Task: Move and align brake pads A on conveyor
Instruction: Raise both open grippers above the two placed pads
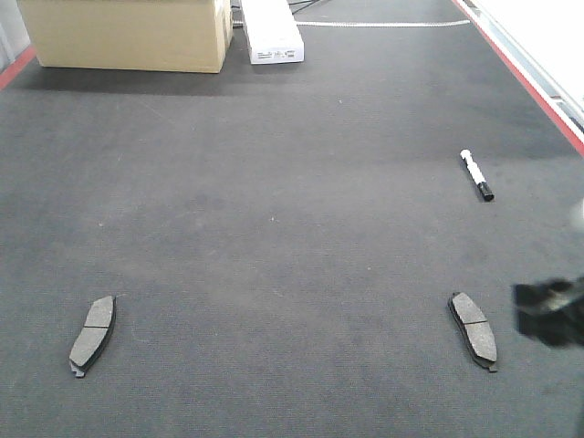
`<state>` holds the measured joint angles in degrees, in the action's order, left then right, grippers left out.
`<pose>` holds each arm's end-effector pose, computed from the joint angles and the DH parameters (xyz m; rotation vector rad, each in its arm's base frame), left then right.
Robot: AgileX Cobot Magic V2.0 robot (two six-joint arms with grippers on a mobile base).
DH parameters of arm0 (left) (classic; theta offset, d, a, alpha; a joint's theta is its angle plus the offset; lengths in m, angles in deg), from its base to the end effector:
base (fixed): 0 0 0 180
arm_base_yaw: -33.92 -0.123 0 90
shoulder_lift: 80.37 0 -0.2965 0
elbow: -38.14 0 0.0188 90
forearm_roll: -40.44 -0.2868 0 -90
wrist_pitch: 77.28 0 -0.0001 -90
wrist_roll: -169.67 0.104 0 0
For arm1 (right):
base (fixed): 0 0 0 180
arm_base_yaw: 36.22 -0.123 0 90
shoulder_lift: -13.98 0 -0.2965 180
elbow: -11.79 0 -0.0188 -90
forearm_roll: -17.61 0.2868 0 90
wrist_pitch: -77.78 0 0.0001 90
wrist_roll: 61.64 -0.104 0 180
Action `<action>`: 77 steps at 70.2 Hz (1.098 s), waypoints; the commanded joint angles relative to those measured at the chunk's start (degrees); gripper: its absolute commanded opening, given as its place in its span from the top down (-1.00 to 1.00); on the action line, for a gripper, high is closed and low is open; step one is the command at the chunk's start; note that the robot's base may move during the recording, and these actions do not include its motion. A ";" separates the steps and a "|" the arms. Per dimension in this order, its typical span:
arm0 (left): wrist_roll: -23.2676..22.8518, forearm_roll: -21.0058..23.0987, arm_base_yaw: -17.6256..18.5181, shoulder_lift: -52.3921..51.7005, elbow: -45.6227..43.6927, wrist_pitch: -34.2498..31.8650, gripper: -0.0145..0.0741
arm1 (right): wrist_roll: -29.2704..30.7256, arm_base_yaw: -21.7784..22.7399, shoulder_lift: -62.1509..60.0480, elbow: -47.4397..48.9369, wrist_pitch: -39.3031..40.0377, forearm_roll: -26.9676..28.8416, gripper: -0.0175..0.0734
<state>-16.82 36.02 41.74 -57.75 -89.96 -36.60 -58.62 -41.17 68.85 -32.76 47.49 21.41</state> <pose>0.0916 -0.0073 0.2875 0.0500 2.0087 -0.0716 0.1943 0.0203 0.2707 -0.1104 2.2612 0.0862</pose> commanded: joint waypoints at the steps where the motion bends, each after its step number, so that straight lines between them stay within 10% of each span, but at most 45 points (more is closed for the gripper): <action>1: -0.25 0.09 0.24 0.59 -1.36 -3.86 -0.21 | 0.82 0.12 -8.98 -1.42 3.56 0.91 -0.42; 28: -0.25 0.09 0.24 0.59 -1.36 -3.86 -0.21 | 2.29 0.12 -34.52 -12.49 7.45 4.59 -0.42; 77: -0.25 0.09 0.24 0.59 -1.36 -3.86 -0.21 | 2.05 0.12 -36.24 -14.49 10.89 5.38 -0.42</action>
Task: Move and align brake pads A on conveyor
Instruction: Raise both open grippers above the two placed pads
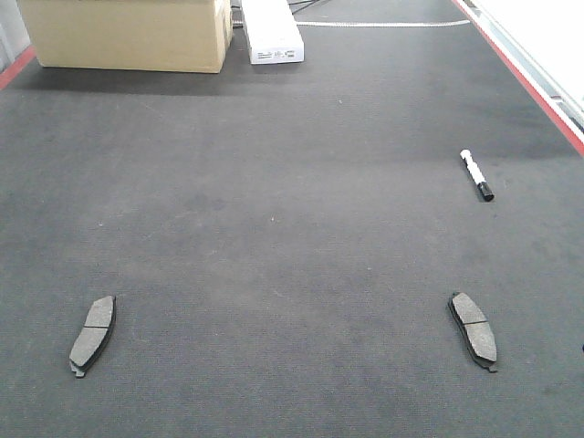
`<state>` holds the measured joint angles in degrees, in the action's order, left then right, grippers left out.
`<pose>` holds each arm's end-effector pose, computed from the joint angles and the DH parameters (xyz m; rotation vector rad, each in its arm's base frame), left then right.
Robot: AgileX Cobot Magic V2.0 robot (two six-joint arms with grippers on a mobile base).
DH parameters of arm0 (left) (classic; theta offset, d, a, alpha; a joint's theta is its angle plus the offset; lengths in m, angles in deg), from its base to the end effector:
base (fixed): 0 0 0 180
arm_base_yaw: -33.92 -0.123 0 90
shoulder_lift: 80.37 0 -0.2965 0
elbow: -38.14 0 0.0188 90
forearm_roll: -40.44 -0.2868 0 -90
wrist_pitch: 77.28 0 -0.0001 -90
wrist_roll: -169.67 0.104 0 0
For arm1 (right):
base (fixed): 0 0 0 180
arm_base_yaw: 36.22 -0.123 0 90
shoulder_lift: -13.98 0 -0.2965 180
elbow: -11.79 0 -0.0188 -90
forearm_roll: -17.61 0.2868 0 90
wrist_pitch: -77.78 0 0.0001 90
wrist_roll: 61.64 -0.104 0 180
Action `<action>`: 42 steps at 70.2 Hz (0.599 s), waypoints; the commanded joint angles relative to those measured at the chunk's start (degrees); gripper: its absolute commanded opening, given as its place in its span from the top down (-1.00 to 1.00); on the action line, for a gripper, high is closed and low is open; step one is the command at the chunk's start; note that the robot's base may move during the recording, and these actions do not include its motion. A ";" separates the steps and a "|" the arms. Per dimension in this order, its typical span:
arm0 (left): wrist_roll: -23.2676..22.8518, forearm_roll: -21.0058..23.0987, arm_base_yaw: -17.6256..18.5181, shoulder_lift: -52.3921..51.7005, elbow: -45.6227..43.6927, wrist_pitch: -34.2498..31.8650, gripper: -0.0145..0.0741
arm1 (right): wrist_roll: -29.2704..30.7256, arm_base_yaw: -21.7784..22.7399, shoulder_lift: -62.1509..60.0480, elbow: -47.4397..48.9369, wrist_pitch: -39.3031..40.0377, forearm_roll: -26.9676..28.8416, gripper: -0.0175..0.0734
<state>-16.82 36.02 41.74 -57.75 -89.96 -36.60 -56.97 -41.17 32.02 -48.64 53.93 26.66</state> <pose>0.0916 -0.0073 0.2875 0.0500 2.0087 -0.0716 0.0959 0.0150 0.2688 -0.0666 1.7825 0.1644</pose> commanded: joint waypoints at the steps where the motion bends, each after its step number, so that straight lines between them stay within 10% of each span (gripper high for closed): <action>1: -0.25 0.09 0.24 0.59 -1.36 -3.86 -0.21 | 0.39 0.12 0.59 1.40 4.45 0.13 -0.42; 42: -0.25 0.09 0.24 0.59 -1.36 -3.86 -0.21 | 0.39 0.12 0.59 1.40 4.45 0.13 -0.42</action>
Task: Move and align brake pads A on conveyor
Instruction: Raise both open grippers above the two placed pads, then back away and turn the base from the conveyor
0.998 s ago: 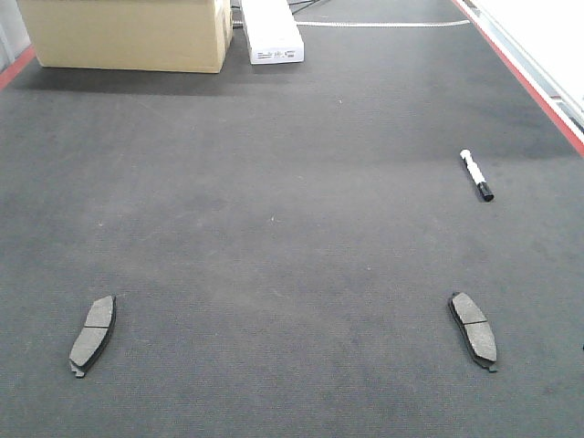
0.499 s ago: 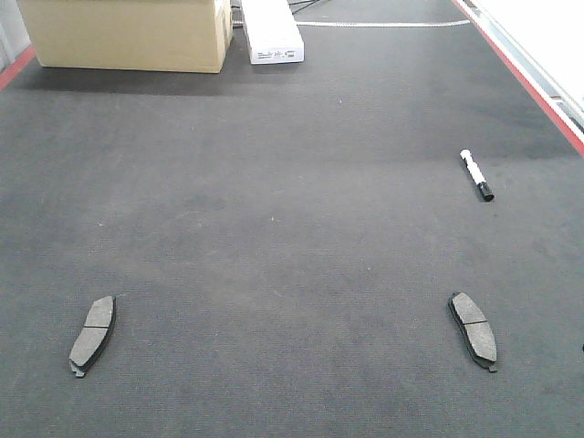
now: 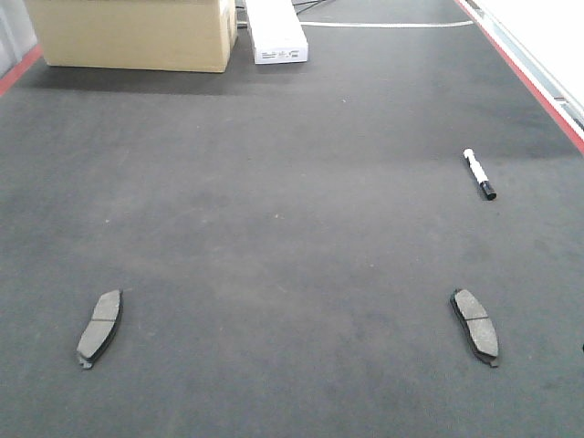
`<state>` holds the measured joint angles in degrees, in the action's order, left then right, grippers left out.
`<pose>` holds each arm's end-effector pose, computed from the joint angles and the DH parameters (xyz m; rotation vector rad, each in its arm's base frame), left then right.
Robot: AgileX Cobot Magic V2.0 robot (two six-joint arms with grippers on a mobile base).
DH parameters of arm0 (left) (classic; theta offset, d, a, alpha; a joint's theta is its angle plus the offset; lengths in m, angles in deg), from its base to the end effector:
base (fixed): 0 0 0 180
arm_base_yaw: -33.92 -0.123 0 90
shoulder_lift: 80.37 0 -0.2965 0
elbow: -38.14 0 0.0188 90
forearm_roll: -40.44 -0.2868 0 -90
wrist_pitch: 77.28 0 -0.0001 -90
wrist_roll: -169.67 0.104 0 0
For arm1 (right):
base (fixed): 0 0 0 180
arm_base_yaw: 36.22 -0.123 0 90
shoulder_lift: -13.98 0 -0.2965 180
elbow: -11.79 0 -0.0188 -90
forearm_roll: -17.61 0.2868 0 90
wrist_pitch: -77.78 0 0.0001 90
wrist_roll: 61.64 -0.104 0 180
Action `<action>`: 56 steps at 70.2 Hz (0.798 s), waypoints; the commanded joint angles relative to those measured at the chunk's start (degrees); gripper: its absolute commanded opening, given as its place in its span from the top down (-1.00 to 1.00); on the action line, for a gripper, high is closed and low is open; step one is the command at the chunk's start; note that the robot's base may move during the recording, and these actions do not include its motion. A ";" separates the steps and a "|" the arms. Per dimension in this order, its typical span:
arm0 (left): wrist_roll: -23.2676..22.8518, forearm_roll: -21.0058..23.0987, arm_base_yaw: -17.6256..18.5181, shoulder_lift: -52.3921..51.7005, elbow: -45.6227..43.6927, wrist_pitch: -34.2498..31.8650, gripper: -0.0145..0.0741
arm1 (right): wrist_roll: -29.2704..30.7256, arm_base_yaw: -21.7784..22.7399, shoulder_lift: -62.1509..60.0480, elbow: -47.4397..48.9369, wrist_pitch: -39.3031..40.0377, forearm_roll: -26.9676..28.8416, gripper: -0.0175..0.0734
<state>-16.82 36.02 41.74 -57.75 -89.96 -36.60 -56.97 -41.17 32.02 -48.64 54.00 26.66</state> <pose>0.0916 -0.0073 0.2875 0.0500 2.0087 -0.0716 0.0959 0.0149 0.2689 -0.0665 1.7813 0.1643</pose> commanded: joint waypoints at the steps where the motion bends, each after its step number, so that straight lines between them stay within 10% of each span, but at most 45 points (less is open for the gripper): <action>1: -0.25 0.09 0.24 0.59 -1.36 -3.86 -0.21 | 0.39 0.12 0.59 1.40 4.38 0.13 -0.42; 56: -0.25 0.09 0.24 0.59 -1.36 -3.86 -0.21 | 0.39 0.12 0.59 1.40 4.38 0.13 -0.42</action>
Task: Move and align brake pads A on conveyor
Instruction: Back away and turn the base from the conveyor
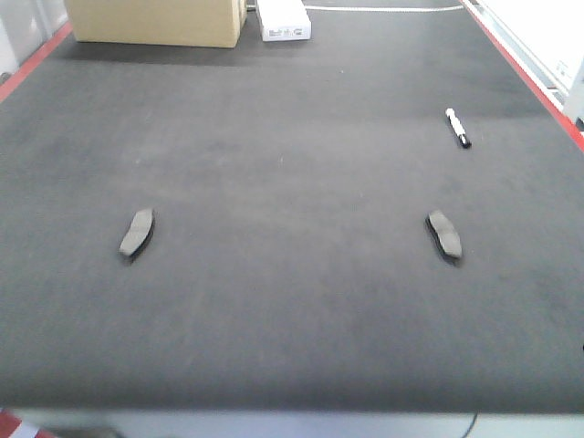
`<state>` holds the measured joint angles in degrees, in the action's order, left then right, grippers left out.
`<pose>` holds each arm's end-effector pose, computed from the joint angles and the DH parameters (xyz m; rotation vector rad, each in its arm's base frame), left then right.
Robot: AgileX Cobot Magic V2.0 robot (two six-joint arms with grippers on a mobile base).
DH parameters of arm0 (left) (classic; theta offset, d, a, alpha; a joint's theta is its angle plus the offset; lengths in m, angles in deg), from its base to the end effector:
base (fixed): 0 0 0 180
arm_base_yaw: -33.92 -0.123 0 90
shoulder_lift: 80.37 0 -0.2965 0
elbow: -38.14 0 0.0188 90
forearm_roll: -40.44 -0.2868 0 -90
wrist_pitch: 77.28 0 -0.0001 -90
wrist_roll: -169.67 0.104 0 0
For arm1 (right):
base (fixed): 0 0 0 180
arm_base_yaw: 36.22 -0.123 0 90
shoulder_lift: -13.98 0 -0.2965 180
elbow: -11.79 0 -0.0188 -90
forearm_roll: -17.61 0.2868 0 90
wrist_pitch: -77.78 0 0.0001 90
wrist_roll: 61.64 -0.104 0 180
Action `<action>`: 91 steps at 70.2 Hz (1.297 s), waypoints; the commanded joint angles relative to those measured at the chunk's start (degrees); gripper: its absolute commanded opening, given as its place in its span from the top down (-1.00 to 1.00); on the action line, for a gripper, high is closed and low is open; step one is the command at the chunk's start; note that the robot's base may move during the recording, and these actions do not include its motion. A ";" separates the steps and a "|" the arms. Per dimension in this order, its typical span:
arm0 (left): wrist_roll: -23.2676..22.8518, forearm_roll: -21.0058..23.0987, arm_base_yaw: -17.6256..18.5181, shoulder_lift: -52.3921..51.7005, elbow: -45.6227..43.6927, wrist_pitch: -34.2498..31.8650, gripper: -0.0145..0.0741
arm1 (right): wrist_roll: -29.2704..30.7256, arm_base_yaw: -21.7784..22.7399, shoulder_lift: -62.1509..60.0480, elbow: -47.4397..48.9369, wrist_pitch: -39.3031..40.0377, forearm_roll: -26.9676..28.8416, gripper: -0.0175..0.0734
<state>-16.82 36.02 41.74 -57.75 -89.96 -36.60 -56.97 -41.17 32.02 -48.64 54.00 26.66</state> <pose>0.0916 -0.0073 0.2875 0.0500 2.0087 -0.0716 0.0959 0.0149 0.2689 -0.0665 1.7813 0.1643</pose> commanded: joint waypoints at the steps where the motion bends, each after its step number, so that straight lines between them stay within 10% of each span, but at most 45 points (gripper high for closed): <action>1: -0.25 0.09 0.24 0.59 -1.36 -3.86 -0.21 | 0.39 0.12 0.59 1.40 4.38 0.13 -0.42; 91: -0.25 0.09 0.24 0.59 -1.36 -3.85 -0.21 | 0.39 0.12 0.59 1.40 4.40 0.13 -0.42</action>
<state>-16.82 36.08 41.74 -57.75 -89.96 -36.60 -56.97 -41.17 32.02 -48.64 54.07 26.68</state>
